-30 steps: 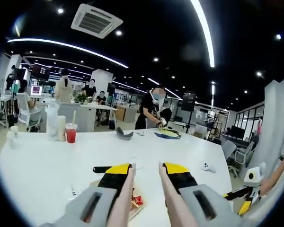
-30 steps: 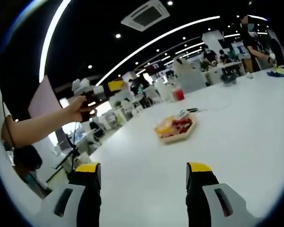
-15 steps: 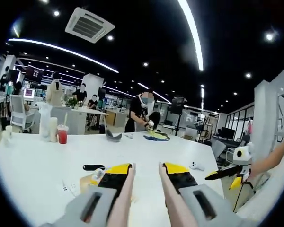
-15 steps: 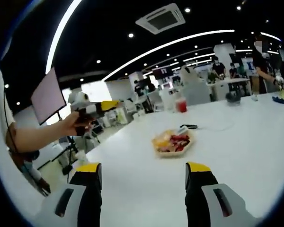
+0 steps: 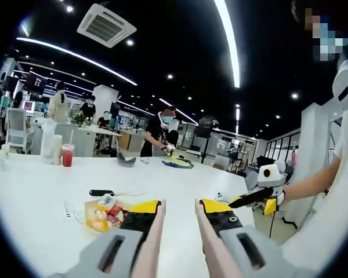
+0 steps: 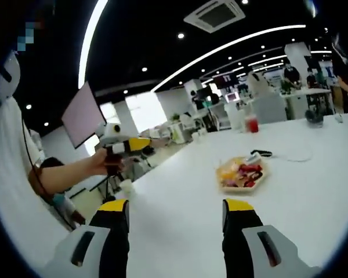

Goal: Place the target food into the container with the food tongs after gripping and lifting it, then release it inside without dropping or visibly crushing the food.

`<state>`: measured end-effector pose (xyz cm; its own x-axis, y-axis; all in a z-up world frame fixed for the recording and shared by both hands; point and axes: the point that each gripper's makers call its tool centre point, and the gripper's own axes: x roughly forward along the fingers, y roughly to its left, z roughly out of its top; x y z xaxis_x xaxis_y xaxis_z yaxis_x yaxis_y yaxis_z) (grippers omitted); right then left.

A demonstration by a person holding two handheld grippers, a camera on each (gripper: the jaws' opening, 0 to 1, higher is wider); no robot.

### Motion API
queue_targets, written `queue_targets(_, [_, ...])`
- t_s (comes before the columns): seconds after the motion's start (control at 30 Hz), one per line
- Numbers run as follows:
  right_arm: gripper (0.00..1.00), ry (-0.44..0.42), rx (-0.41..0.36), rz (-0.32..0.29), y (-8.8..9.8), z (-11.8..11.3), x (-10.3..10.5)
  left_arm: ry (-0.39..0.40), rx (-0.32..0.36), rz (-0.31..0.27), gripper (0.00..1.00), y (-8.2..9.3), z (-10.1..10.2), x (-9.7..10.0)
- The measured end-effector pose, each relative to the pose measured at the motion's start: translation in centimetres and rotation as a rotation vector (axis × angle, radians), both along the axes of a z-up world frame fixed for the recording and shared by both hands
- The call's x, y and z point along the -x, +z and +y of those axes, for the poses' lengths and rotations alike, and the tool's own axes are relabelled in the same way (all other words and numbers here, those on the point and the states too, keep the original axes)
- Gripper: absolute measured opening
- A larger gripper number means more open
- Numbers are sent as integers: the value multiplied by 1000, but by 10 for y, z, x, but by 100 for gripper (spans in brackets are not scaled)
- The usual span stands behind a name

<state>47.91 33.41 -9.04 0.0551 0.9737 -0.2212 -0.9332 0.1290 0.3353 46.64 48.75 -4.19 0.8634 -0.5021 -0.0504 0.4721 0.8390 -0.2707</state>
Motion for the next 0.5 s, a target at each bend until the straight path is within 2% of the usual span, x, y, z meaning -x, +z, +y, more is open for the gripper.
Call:
queue_targets(0.13, [66, 70, 14, 5, 6, -3, 4, -8, -16, 18, 25, -17, -13, 17])
queue_targets(0.2, [67, 109, 47, 3, 6, -7, 5, 8, 102, 13, 25, -15, -20, 24])
queue_targets(0.23, [67, 118, 67, -12, 7, -8, 6, 12, 139, -10, 25, -10, -23, 27])
queue_targets(0.27, [68, 132, 47, -39, 13, -8, 7, 20, 152, -16, 25, -10, -24, 30])
queue_targets(0.37, [68, 141, 22, -30, 17, -9, 9, 31, 120, 8, 25, -22, -36, 39])
queue_targets(0.5, [67, 173, 10, -1, 6, -7, 12, 7, 84, 37, 25, -37, -50, 48])
